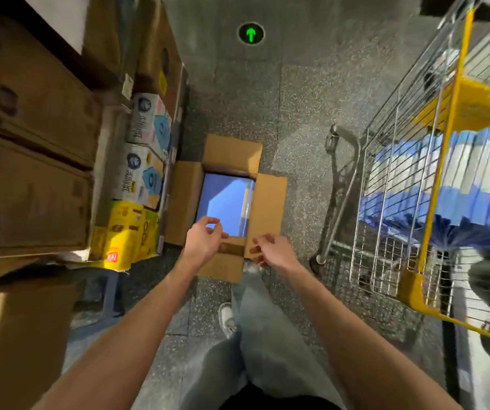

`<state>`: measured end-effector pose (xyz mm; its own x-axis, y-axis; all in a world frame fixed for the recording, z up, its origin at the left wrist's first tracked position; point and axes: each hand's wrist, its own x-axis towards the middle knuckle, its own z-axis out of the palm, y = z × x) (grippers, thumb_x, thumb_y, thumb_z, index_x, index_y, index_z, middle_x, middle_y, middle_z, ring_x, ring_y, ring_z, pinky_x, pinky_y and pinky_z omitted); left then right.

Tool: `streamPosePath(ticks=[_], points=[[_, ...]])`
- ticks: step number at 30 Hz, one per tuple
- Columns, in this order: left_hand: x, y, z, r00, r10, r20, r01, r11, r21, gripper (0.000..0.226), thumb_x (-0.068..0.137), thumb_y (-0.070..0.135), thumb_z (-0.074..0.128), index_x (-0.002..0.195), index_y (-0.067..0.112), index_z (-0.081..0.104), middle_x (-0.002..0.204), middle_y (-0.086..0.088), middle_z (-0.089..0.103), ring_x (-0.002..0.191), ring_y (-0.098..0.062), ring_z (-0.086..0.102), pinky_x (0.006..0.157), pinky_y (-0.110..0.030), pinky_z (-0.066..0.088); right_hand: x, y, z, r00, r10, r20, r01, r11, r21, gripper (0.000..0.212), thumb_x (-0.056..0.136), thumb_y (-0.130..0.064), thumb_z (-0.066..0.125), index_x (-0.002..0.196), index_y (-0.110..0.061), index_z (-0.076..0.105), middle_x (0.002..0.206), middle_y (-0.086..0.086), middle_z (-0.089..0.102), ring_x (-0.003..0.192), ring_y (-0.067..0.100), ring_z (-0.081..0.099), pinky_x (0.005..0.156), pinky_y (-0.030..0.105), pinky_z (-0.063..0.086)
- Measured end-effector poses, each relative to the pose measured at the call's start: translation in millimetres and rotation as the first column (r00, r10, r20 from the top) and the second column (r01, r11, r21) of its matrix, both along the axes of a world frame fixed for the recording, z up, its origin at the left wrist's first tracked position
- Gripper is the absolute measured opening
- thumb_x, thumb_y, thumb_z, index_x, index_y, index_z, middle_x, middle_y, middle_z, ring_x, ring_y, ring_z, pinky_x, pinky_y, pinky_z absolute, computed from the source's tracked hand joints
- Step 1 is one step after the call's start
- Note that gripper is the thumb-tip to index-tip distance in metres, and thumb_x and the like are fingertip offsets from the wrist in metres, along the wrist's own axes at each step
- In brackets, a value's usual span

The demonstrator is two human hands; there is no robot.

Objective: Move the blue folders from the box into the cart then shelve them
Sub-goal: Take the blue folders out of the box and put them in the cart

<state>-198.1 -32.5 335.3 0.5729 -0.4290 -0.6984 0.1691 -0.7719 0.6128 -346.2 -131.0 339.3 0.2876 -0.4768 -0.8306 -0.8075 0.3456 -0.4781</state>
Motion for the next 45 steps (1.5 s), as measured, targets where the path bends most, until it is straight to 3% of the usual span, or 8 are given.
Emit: streamPosePath(ticks=[4,8,14,18,24,32,39,45], points=[[12.2,-21.7,-1.8,1.000,0.021,-0.002,-0.021,0.999,0.045,0.020,0.103,0.024,0.054,0.121,0.015,0.058,0.083,0.001,0.073,0.072,-0.016,0.071,0.052,-0.023,0.054,18.8,-16.4,-21.1,0.993,-0.100,-0.058,0.100,0.995,0.004,0.030,0.097,-0.037,0.051,0.106,-0.012,0.067,0.101,0.012,0.073,0.099,0.035,0.068,0.094,0.050,0.053],[27.5,-42.4,-42.7,1.000,0.010,-0.019,-0.009,0.998,0.062,0.015,0.103,0.029,0.053,0.116,0.022,0.057,0.084,0.003,0.074,0.071,-0.019,0.068,0.068,-0.043,0.060,54.9,-33.0,-51.0,0.986,-0.149,-0.073,0.154,0.986,0.058,0.022,0.100,-0.019,0.050,0.088,-0.009,0.065,0.079,0.011,0.063,0.059,0.021,0.057,0.057,0.031,0.049],[49.4,-43.7,-164.2,0.997,-0.052,-0.058,0.059,0.992,0.113,0.016,0.101,0.030,0.057,0.114,0.026,0.063,0.089,0.004,0.074,0.077,-0.019,0.074,0.071,-0.039,0.062,81.0,-40.1,-175.8,0.989,-0.066,-0.134,0.060,0.997,-0.048,0.029,0.088,-0.025,0.051,0.062,-0.013,0.057,0.065,0.008,0.055,0.064,0.020,0.049,0.058,0.031,0.037],[63.5,-38.9,-279.9,0.996,-0.035,-0.088,0.054,0.975,0.215,0.010,0.099,0.033,0.056,0.108,0.030,0.061,0.094,0.002,0.076,0.065,-0.020,0.074,0.065,-0.033,0.061,91.4,-37.8,-279.8,0.986,-0.020,-0.163,0.019,1.000,-0.007,0.026,0.096,-0.030,0.050,0.108,-0.012,0.066,0.106,0.009,0.069,0.093,0.026,0.062,0.067,0.029,0.044],[101.4,-54.3,-417.2,0.985,-0.112,-0.130,0.134,0.977,0.166,0.017,0.100,0.035,0.051,0.112,0.026,0.059,0.090,0.007,0.077,0.063,-0.017,0.074,0.069,-0.031,0.057,113.4,-25.3,-424.1,0.986,0.014,-0.165,-0.014,1.000,0.004,0.052,0.099,-0.033,0.051,0.147,-0.018,0.040,0.143,0.004,0.054,0.125,0.028,0.055,0.102,0.037,0.046],[129.0,-47.3,-555.3,0.738,-0.655,-0.165,0.672,0.688,0.274,0.061,0.104,0.047,0.043,0.158,0.030,0.024,0.163,-0.002,0.029,0.134,-0.030,0.048,0.109,-0.035,0.041,125.4,-16.9,-558.5,0.947,-0.162,-0.277,0.137,0.985,-0.109,0.059,0.096,-0.032,0.054,0.148,-0.014,0.033,0.145,0.008,0.049,0.128,0.030,0.052,0.106,0.040,0.043],[128.3,-36.8,-589.7,0.654,-0.741,-0.152,0.742,0.589,0.321,0.063,0.105,0.044,0.042,0.160,0.038,0.011,0.169,-0.001,0.000,0.147,-0.036,0.028,0.111,-0.038,0.034,133.6,-18.0,-591.6,0.946,-0.197,-0.258,0.167,0.977,-0.135,0.083,0.095,-0.040,0.058,0.159,-0.014,0.011,0.158,0.006,0.029,0.142,0.028,0.037,0.115,0.039,0.030],[143.8,-28.9,-602.9,0.648,-0.722,-0.242,0.759,0.585,0.287,0.063,0.103,0.046,0.045,0.155,0.053,0.010,0.169,0.004,0.008,0.151,-0.030,0.023,0.114,-0.036,0.032,134.9,-9.5,-596.1,0.908,-0.362,-0.212,0.299,0.913,-0.277,0.076,0.093,-0.036,0.062,0.154,-0.010,0.026,0.150,0.011,0.042,0.136,0.028,0.043,0.111,0.033,0.033]])
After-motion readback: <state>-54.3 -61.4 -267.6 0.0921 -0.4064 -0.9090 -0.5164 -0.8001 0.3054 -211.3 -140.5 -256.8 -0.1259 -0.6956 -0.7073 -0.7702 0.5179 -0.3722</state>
